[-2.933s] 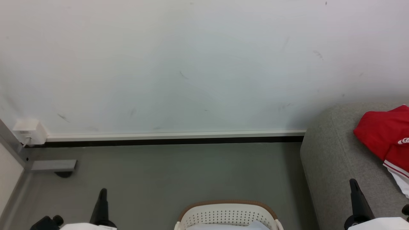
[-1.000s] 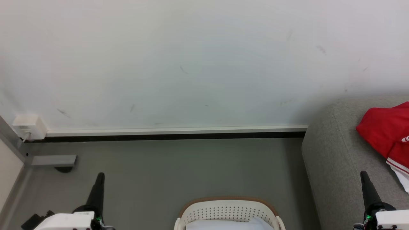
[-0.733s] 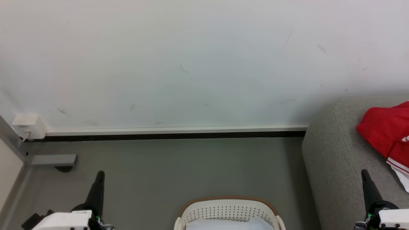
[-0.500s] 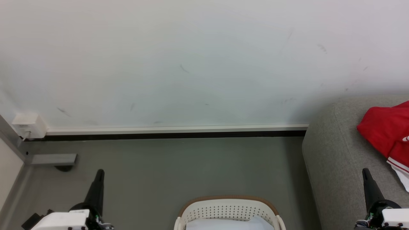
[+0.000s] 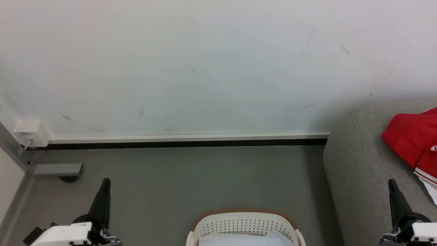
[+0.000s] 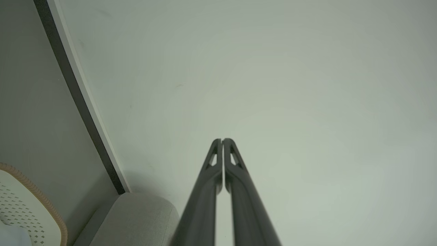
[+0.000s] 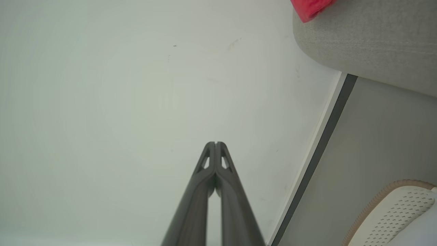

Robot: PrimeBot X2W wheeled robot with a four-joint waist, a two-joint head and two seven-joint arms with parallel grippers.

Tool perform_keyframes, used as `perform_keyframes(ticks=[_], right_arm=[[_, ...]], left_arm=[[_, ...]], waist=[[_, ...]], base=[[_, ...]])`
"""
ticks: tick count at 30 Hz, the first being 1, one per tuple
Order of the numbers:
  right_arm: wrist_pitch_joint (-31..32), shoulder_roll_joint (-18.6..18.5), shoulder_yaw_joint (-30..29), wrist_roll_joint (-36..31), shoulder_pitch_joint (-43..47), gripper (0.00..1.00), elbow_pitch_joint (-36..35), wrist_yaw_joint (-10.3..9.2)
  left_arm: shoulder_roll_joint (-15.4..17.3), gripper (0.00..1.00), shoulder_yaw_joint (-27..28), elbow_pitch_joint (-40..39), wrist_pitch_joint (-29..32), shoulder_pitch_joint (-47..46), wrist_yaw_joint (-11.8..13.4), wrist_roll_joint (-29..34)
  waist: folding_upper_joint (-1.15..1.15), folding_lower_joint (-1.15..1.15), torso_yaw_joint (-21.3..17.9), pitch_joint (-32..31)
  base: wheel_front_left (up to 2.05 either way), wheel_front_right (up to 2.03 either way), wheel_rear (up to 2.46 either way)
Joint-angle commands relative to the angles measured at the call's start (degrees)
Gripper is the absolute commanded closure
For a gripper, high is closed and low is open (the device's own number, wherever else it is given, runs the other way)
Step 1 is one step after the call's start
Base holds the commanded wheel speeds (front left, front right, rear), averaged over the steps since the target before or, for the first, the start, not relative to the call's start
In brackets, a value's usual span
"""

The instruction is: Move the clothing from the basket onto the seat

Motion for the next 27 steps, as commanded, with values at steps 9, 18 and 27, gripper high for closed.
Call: perform_keyframes(ticks=[9,18,27], right_arm=[[0.0,-0.1,-0.1,0.1,-0.5,1.0,-0.2,-0.12],[-0.1,-0.2,0.0,0.2,-0.5,1.0,-0.2,-0.12],[-0.2,-0.3,0.1,0.3,-0.5,1.0,-0.2,-0.12]], left_arm=[[0.4,1.0,0.2,-0.2,0.2,-0.4,-0.2,-0.8],[0.4,1.0,0.2,-0.2,0.2,-0.4,-0.2,-0.8],[0.4,1.0,0.2,-0.2,0.2,-0.4,-0.2,-0.8]], waist=[[0.0,0.0,0.0,0.0],[0.0,0.0,0.0,0.0],[0.0,0.0,0.0,0.0]], base=[[0.0,0.0,0.0],[0.0,0.0,0.0],[0.0,0.0,0.0]])
